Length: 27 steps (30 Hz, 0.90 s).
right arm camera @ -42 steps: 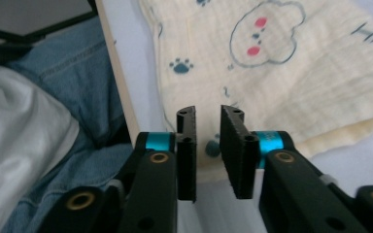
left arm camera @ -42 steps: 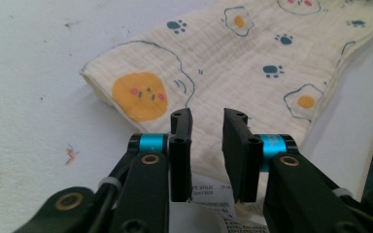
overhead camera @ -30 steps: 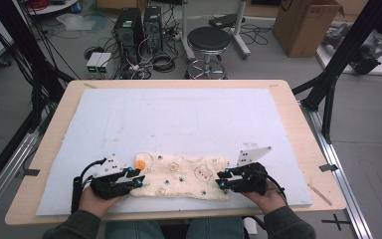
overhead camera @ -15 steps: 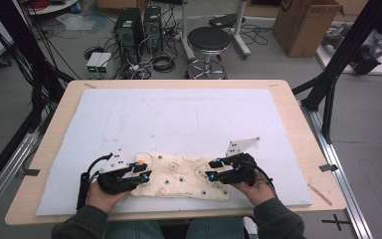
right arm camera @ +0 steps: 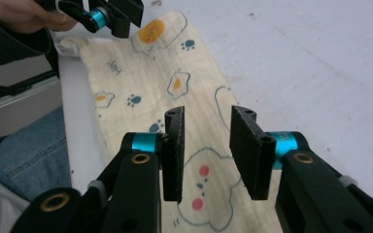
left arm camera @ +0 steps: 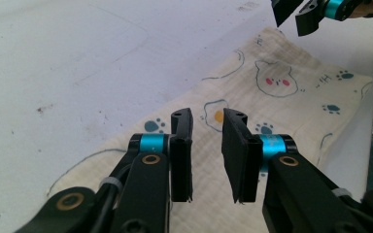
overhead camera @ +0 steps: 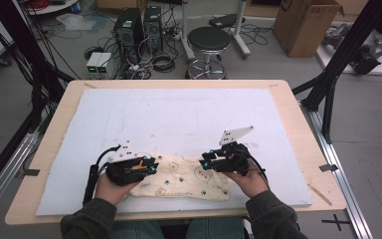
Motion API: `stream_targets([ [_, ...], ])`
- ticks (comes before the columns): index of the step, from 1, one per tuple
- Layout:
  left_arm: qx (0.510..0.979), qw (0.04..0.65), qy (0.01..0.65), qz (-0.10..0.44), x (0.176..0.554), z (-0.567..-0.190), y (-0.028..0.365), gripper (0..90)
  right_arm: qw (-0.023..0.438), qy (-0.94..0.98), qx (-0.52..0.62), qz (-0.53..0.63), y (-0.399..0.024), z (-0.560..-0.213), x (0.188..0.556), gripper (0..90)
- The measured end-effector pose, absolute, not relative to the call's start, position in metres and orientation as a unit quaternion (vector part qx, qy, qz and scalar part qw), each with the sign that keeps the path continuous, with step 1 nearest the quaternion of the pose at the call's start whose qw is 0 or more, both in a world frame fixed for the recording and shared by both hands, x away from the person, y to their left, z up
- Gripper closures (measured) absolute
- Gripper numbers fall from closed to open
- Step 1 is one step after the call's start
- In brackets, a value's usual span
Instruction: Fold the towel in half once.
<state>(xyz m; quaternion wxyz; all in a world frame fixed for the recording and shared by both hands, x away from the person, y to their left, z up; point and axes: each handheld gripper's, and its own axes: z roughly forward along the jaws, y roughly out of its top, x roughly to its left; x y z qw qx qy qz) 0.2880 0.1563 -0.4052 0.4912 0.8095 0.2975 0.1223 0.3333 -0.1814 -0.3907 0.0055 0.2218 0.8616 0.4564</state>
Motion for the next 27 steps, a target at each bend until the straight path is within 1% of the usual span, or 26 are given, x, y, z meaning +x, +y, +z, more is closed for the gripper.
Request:
stream_targets([
  [3, 0.807, 0.493, 0.301, 0.120, 0.293, -0.403, 0.154, 75.2, 0.003, 0.862, 0.223, 0.456, -0.178, -0.389, 0.338, 69.7],
  [10, 0.812, 0.488, 0.297, 0.118, 0.302, -0.399, 0.147, 81.6, -0.003, 0.859, 0.226, 0.459, -0.168, -0.384, 0.347, 74.3],
  [13, 0.811, 0.486, 0.306, 0.116, 0.307, -0.401, 0.143, 84.8, -0.003, 0.860, 0.225, 0.458, -0.161, -0.382, 0.352, 79.1],
  [15, 0.812, 0.481, 0.308, 0.117, 0.310, -0.403, 0.141, 87.4, -0.009, 0.861, 0.225, 0.455, -0.156, -0.384, 0.355, 84.4],
  [19, 0.820, 0.464, 0.317, 0.111, 0.319, -0.412, 0.133, 88.5, -0.026, 0.867, 0.234, 0.440, -0.142, -0.396, 0.364, 88.7],
  [22, 0.824, 0.456, 0.318, 0.111, 0.323, -0.418, 0.127, 88.6, -0.036, 0.871, 0.246, 0.424, -0.132, -0.406, 0.370, 89.2],
  [27, 0.839, 0.419, 0.327, 0.115, 0.331, -0.427, 0.122, 88.6, -0.045, 0.875, 0.267, 0.401, -0.124, -0.423, 0.379, 89.2],
])
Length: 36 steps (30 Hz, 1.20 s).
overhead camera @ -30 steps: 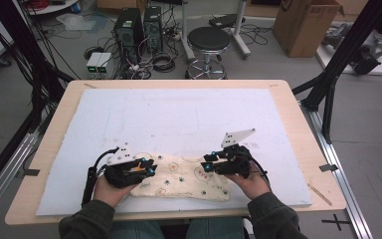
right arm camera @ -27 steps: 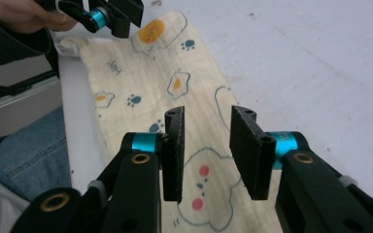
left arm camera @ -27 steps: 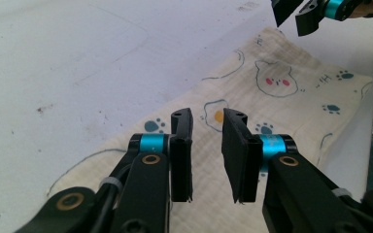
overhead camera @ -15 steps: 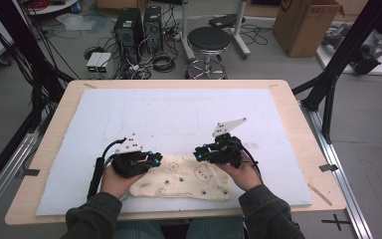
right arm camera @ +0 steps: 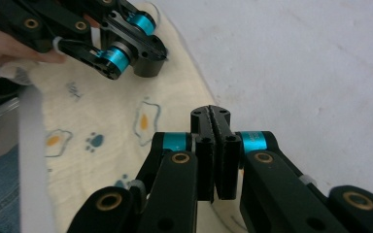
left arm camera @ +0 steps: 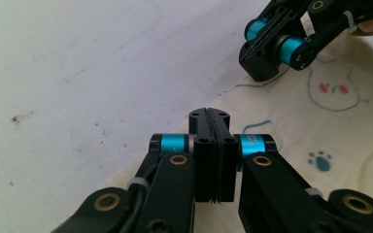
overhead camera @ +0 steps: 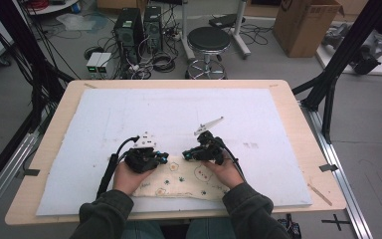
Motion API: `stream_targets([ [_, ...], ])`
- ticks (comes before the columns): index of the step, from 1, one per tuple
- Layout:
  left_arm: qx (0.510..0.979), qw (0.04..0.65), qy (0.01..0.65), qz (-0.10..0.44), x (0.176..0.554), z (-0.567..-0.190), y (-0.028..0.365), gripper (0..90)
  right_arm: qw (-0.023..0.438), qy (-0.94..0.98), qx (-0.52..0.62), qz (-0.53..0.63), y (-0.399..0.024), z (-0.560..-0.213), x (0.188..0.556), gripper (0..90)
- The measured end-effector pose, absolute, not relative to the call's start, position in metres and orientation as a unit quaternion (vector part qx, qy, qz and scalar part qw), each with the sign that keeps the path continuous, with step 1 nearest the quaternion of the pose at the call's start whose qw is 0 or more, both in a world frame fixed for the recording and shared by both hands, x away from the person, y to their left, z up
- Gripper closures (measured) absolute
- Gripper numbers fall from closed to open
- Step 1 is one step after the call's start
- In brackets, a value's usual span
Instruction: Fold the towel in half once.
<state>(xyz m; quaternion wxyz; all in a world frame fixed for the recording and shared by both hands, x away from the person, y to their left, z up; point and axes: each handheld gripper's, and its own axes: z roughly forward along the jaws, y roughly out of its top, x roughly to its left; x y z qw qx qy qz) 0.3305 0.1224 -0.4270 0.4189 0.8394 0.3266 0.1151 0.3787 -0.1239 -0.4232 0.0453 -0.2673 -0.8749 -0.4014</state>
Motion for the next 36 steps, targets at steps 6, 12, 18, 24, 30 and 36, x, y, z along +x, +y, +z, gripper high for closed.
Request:
stream_targets([
  [6, 0.847, 0.385, 0.345, 0.124, 0.336, -0.438, 0.127, 88.6, 0.040, -0.886, -0.281, -0.367, -0.124, -0.434, 0.381, 89.2],
  [12, 0.846, 0.382, 0.349, 0.127, 0.335, -0.438, 0.134, 88.6, 0.039, -0.883, -0.285, -0.371, -0.133, -0.435, 0.380, 88.8],
  [18, 0.845, 0.379, 0.353, 0.133, 0.333, -0.437, 0.142, 88.6, 0.034, -0.875, -0.300, -0.378, -0.155, -0.436, 0.376, 88.1],
  [24, 0.838, 0.388, 0.360, 0.132, 0.330, -0.439, 0.153, 88.4, 0.023, -0.871, -0.308, -0.382, -0.179, -0.437, 0.371, 87.3],
  [30, 0.838, 0.384, 0.363, 0.138, 0.327, -0.439, 0.160, 88.4, 0.010, -0.867, -0.319, -0.383, -0.205, -0.437, 0.366, 87.1],
  [36, 0.835, 0.386, 0.368, 0.139, 0.324, -0.439, 0.167, 87.5, -0.001, -0.858, -0.339, -0.387, -0.229, -0.439, 0.362, 86.5],
])
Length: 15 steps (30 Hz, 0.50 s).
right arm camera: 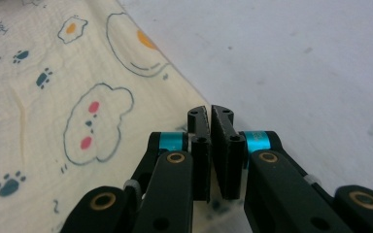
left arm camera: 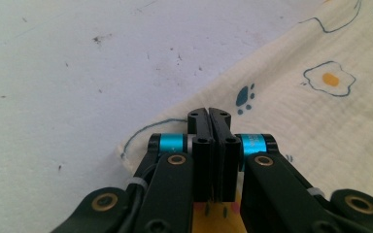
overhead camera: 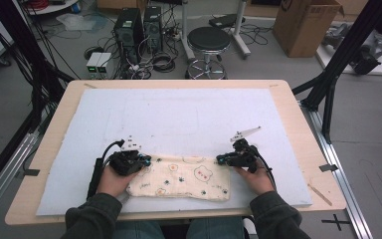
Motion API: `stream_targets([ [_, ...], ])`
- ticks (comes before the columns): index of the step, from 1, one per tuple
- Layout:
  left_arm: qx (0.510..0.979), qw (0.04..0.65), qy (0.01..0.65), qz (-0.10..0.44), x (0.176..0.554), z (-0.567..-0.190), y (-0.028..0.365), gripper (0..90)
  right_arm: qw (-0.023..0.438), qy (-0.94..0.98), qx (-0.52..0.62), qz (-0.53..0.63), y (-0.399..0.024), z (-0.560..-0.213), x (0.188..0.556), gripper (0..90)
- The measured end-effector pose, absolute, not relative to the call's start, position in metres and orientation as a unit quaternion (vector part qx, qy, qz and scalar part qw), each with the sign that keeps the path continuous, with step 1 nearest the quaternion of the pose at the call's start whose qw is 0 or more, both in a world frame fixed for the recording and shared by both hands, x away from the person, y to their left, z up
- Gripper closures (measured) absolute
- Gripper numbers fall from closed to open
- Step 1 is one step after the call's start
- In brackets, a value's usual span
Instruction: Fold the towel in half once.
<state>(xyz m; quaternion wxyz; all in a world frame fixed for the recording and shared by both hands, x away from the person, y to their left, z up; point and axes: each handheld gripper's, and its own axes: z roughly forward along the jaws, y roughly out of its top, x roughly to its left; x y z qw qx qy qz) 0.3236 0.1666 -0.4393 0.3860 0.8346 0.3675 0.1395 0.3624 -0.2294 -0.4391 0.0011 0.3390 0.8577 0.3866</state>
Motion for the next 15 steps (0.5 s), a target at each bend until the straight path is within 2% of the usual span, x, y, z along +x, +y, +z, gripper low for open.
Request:
stream_targets([
  [6, 0.832, 0.388, 0.371, 0.142, 0.322, -0.439, 0.170, 86.3, 0.010, 0.855, 0.344, 0.388, -0.241, -0.439, 0.361, 86.5],
  [9, 0.829, 0.400, 0.365, 0.139, 0.321, -0.437, 0.170, 81.7, 0.013, 0.853, 0.342, 0.393, -0.239, -0.436, 0.359, 85.8],
  [15, 0.825, 0.408, 0.361, 0.147, 0.317, -0.434, 0.175, 79.6, 0.010, 0.858, 0.310, 0.409, -0.228, -0.428, 0.351, 84.8],
])
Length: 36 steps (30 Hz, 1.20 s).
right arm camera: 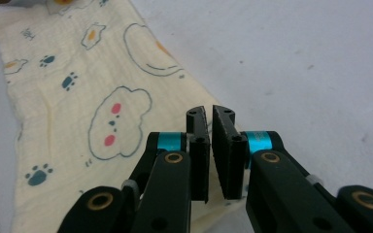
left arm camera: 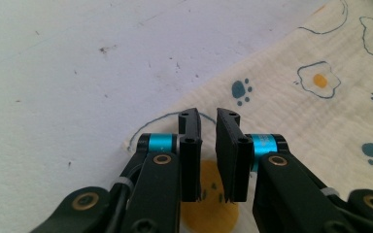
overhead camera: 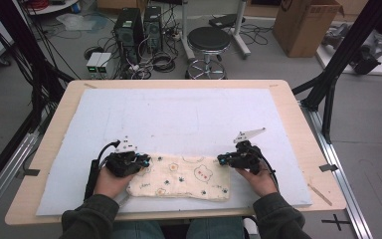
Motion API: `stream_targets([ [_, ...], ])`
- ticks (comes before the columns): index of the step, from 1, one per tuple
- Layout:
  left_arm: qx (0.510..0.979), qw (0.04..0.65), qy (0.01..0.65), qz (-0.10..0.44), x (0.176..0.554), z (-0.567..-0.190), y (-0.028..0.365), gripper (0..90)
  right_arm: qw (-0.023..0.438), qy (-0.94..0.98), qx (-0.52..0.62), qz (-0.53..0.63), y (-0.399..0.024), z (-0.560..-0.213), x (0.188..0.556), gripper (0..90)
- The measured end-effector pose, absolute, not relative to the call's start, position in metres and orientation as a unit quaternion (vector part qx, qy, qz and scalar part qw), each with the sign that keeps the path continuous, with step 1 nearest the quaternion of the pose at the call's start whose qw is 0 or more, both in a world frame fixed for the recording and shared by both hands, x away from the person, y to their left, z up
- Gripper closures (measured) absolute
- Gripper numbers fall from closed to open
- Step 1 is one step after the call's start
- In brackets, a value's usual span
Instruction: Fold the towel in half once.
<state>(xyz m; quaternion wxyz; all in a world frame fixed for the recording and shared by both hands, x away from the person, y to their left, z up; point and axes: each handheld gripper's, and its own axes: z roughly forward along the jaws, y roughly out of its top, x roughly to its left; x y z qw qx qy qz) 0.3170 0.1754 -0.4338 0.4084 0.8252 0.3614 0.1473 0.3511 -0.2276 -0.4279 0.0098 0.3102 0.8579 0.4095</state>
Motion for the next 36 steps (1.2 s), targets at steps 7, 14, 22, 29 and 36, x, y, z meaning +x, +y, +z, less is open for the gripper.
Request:
stream_targets([
  [7, 0.826, 0.393, 0.375, 0.151, 0.317, -0.440, 0.183, 81.4, 0.009, 0.870, 0.309, 0.384, -0.227, -0.436, 0.349, 84.6],
  [14, 0.828, 0.392, 0.372, 0.153, 0.317, -0.441, 0.184, 82.2, 0.018, 0.870, 0.314, 0.380, -0.234, -0.438, 0.349, 84.9],
  [22, 0.826, 0.394, 0.370, 0.159, 0.315, -0.442, 0.184, 82.4, 0.024, 0.865, 0.319, 0.387, -0.245, -0.439, 0.348, 85.1],
  [29, 0.829, 0.399, 0.358, 0.162, 0.313, -0.442, 0.185, 80.7, 0.036, 0.866, 0.307, 0.393, -0.242, -0.439, 0.345, 80.2],
  [36, 0.819, 0.430, 0.348, 0.151, 0.305, -0.433, 0.191, 71.9, 0.050, 0.849, 0.302, 0.430, -0.241, -0.428, 0.340, 72.2],
])
